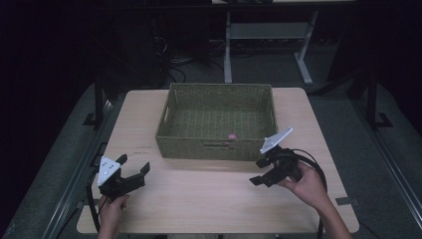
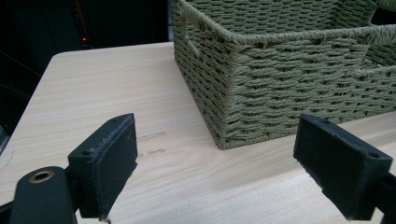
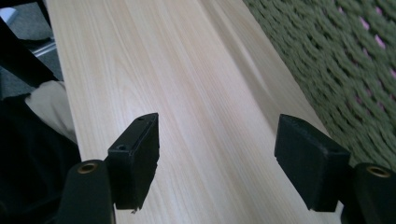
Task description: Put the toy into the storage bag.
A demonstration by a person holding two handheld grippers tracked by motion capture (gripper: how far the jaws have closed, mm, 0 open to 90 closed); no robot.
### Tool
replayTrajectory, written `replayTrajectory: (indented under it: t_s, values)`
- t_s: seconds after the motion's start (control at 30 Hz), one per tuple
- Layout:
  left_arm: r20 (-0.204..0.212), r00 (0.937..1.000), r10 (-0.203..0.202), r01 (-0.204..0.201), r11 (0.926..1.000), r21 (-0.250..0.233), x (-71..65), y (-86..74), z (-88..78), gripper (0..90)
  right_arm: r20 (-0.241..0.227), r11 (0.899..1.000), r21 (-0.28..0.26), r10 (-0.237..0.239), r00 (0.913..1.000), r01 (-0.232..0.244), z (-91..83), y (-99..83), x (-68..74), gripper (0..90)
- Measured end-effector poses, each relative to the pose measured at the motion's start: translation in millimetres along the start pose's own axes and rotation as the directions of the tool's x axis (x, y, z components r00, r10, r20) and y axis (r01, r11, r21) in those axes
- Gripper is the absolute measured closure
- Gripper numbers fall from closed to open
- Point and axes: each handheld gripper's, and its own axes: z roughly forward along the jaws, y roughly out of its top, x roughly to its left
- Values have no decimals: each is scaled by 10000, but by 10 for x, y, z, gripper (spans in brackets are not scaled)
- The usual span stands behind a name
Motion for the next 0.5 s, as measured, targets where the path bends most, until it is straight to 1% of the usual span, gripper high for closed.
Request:
replayTrajectory:
  t_s: [0.17,0.23,0.3,0.37,0.4,0.5]
  values:
    - [4,10000,28,-28,10000,53,-4,0,3,130,106,9997,84,218,9997,-219,23,-111,-7,295]
    - [-14,10000,36,-36,10000,53,-5,0,3,130,30,9996,56,292,9996,-292,38,-166,-12,295]
    - [-4,10000,30,-30,10000,56,-4,-1,4,130,116,9995,103,304,9995,-305,49,-213,-10,295]
    - [-7,10000,45,-45,10000,73,-4,-1,5,130,18,9992,67,399,9992,-399,54,-272,-13,294]
    - [-9,10000,46,-46,10000,68,-5,-1,5,130,80,9991,56,426,9991,-427,53,-304,-12,295]
    - [3,10000,36,-36,10000,55,-10,-1,6,130,77,9985,21,541,9985,-541,47,-365,-17,295]
